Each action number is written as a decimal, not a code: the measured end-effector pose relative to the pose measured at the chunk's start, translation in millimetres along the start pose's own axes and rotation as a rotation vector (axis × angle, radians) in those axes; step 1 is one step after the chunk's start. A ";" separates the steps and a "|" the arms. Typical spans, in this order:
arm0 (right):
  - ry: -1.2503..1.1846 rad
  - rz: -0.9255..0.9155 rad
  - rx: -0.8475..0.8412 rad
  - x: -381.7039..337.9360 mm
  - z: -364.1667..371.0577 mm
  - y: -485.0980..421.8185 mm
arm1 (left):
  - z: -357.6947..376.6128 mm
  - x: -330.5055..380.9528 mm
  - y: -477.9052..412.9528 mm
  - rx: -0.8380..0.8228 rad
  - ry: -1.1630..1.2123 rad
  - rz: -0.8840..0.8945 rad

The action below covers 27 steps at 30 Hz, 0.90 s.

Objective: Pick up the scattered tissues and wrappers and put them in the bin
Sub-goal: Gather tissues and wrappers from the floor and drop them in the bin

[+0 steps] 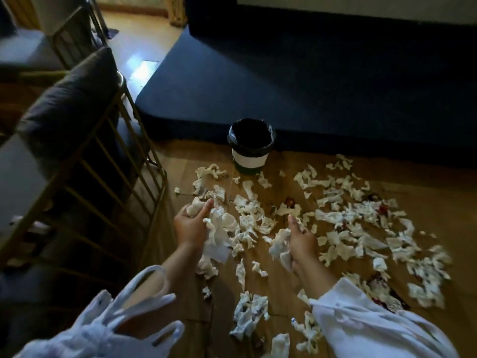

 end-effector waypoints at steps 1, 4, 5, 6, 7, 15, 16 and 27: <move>-0.010 0.015 -0.005 -4.5 2.8 3.7 | -1.7 5.8 -2.8 -0.003 0.006 -0.006; -0.043 0.048 -0.039 -19.3 12.3 4.4 | -1.7 13.2 -13.2 -0.009 0.016 -0.040; -0.058 0.061 -0.048 -24.8 15.5 1.6 | 0.4 14.0 -18.2 -0.010 0.019 -0.054; -0.072 0.074 -0.058 -30.7 18.8 -3.0 | 4.2 14.6 -24.4 -0.011 0.026 -0.062; -0.078 0.082 -0.069 -37.4 22.0 -8.1 | 9.3 15.0 -31.2 -0.015 0.026 -0.065; -0.018 0.047 -0.200 -112.9 54.9 -115.8 | 103.5 18.9 -119.9 0.009 0.026 -0.056; -0.013 0.038 -0.224 -124.7 59.9 -130.8 | 118.0 20.2 -131.6 0.015 0.031 -0.053; 0.027 0.108 -0.482 -258.7 115.9 -321.4 | 272.6 29.8 -276.2 0.245 0.112 -0.236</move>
Point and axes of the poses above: each hand's wrist, its own y-axis away from the middle knuckle, its own z-axis out of the palm, x = y × z, the point moved 2 cm from there along -y, towards the middle knuckle, and after that the axes turned 5 degrees about y, right-handed, at the moved point
